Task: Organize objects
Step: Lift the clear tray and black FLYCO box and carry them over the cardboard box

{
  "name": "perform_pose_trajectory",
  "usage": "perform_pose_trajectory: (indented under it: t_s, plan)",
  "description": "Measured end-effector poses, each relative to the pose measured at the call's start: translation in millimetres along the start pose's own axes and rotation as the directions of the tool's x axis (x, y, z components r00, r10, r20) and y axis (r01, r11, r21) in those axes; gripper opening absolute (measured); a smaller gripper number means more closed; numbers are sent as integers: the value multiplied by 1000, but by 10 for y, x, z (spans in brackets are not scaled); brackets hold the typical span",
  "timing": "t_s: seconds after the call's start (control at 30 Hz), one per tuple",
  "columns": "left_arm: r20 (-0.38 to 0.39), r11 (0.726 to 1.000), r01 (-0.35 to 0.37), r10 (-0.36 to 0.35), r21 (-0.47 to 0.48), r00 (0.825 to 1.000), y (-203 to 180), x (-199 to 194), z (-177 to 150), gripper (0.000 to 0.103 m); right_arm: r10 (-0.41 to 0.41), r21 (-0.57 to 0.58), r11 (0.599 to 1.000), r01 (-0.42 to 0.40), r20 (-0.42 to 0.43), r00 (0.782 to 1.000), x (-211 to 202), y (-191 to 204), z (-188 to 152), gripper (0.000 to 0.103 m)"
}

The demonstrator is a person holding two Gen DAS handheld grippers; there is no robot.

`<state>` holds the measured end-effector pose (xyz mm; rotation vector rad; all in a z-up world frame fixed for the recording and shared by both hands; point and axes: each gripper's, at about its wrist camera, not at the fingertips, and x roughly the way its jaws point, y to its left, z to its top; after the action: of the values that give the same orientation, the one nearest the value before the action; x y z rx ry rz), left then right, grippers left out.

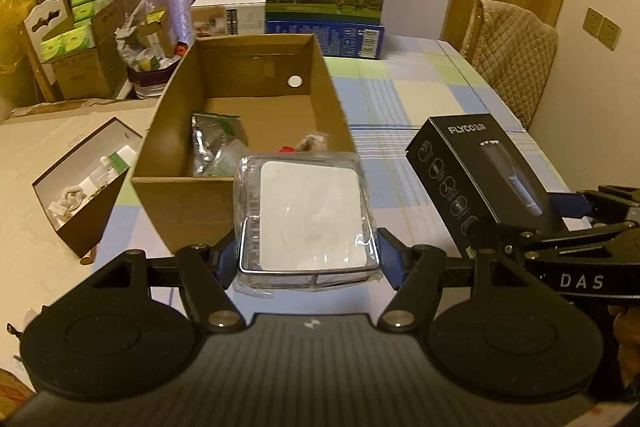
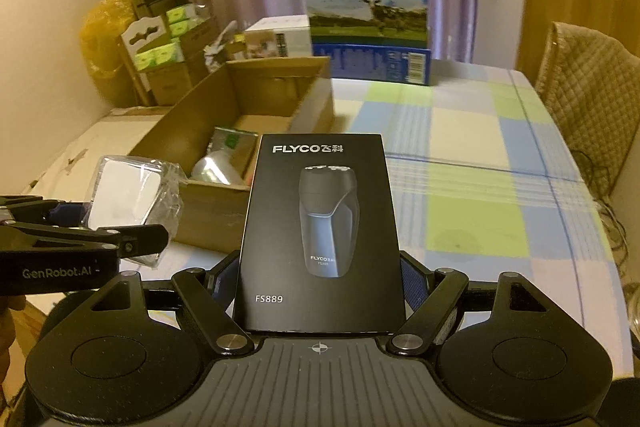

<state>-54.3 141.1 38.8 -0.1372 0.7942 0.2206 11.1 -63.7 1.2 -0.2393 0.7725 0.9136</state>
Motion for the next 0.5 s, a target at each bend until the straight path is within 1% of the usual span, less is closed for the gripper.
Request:
perform_pose_trajectory:
  t_s: [0.3,0.5]
  plan:
    - [-2,1000,-20,20,-21,1000,259,-26,9,64,30,-43,999,-31,-11,999,169,304,106,76]
    - [1,999,-29,29,-34,1000,389,-31,30,64,45,-62,997,-46,-22,999,268,429,168,76]
